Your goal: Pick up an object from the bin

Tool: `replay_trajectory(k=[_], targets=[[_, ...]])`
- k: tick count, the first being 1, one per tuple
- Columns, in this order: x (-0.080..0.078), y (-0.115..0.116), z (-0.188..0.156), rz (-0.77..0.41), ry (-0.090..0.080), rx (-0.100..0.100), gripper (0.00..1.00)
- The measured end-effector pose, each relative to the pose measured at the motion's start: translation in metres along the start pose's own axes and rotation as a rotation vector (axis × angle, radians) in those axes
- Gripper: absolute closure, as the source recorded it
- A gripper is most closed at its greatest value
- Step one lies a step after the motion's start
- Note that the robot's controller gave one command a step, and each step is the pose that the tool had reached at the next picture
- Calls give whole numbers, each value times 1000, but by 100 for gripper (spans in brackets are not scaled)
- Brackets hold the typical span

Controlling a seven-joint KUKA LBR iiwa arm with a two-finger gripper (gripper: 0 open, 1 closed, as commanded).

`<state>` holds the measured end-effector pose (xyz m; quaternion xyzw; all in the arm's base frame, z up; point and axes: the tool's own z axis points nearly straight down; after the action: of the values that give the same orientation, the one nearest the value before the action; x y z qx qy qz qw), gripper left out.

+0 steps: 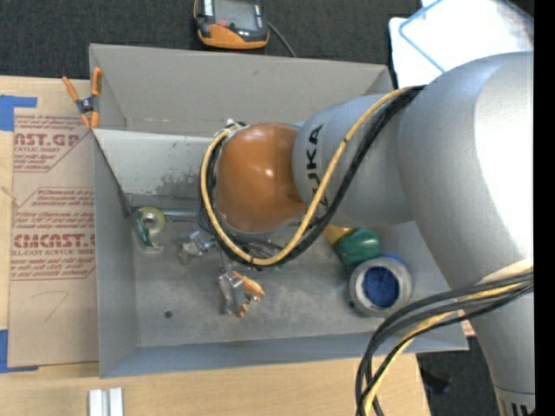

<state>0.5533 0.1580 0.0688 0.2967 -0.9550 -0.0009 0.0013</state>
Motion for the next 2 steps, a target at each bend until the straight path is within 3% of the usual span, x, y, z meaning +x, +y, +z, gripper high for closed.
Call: replay_trajectory(k=[1,2], targets=[[36,4,-35,25,-5,-1,0],[77,-29,-30,-102,1,-3,0]])
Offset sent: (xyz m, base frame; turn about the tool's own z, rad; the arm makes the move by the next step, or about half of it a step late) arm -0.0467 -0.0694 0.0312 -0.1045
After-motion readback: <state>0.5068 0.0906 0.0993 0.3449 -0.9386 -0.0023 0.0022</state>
